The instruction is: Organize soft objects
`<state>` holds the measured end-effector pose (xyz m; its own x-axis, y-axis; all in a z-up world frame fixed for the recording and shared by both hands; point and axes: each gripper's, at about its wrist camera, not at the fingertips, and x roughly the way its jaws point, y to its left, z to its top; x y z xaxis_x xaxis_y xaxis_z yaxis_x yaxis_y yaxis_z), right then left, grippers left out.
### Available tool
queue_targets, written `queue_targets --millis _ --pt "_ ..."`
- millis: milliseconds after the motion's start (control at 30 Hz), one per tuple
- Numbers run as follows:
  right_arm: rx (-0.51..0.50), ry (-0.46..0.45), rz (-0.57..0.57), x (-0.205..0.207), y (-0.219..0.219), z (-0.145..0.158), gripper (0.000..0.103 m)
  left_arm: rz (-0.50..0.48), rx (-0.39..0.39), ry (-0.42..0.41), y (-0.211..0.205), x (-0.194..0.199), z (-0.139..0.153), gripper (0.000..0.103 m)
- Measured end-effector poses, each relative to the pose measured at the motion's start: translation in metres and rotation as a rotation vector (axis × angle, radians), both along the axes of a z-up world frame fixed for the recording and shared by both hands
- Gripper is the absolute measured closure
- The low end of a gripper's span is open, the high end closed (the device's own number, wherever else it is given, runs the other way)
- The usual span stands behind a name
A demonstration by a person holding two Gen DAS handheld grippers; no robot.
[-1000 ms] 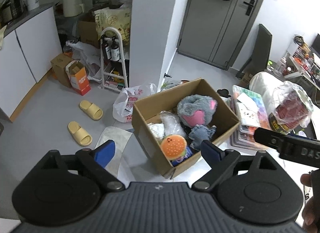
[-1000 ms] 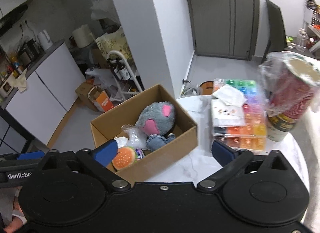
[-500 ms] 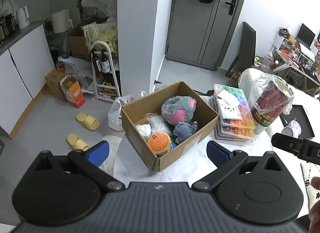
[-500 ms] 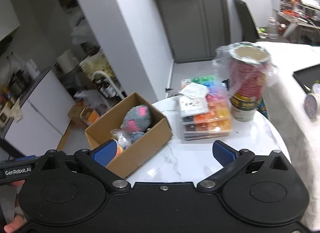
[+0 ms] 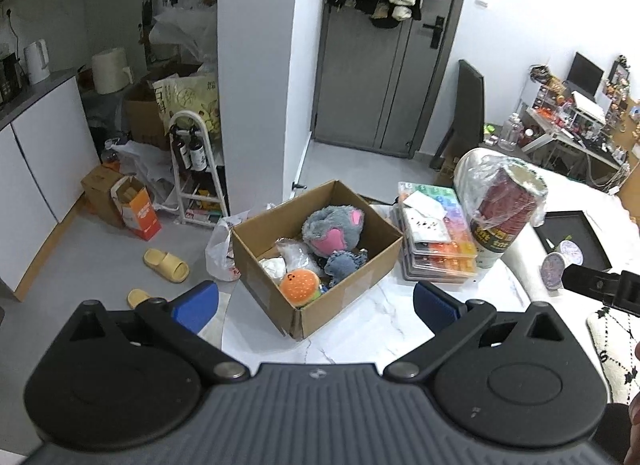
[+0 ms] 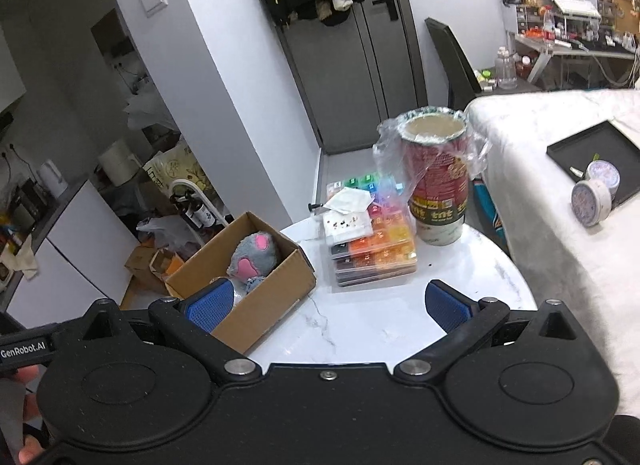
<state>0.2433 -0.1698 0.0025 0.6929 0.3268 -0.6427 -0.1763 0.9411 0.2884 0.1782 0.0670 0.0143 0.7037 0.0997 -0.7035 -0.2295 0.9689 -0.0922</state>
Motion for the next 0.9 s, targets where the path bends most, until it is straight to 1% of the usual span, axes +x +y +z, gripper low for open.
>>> queue_targets --millis 100,300,433,600,667,800,833,900 --pt "-0.010 -0.006 0.006 -0.009 -0.002 0.003 0.000 -0.019 0.025 -0.014 -0.006 -0.010 0.004 0.000" --pt "-0.025 -0.031 -0.011 -0.028 -0.009 0.010 0.000 -0.055 0.039 -0.053 -0.013 -0.031 0.011 0.000" --pt "-0.028 -0.048 0.009 -0.042 -0.011 0.016 0.000 -0.062 0.052 -0.091 -0.019 -0.048 0.018 0.000" --pt "-0.041 -0.074 0.034 -0.061 -0.015 0.026 0.000 -0.067 0.081 -0.115 -0.026 -0.064 0.028 0.000" --pt "-0.036 -0.069 0.048 -0.067 -0.018 0.026 0.000 -0.081 0.086 -0.128 -0.029 -0.072 0.032 0.000" --pt "-0.051 -0.066 0.022 -0.079 -0.023 0.024 0.000 -0.106 0.083 -0.145 -0.034 -0.086 0.037 0.000" --pt "-0.047 -0.064 0.017 -0.082 -0.025 0.024 0.000 -0.107 0.091 -0.148 -0.035 -0.089 0.037 0.000" --pt "-0.043 -0.063 0.004 -0.087 -0.027 0.023 0.000 -0.099 0.135 -0.152 -0.041 -0.095 0.039 0.000"
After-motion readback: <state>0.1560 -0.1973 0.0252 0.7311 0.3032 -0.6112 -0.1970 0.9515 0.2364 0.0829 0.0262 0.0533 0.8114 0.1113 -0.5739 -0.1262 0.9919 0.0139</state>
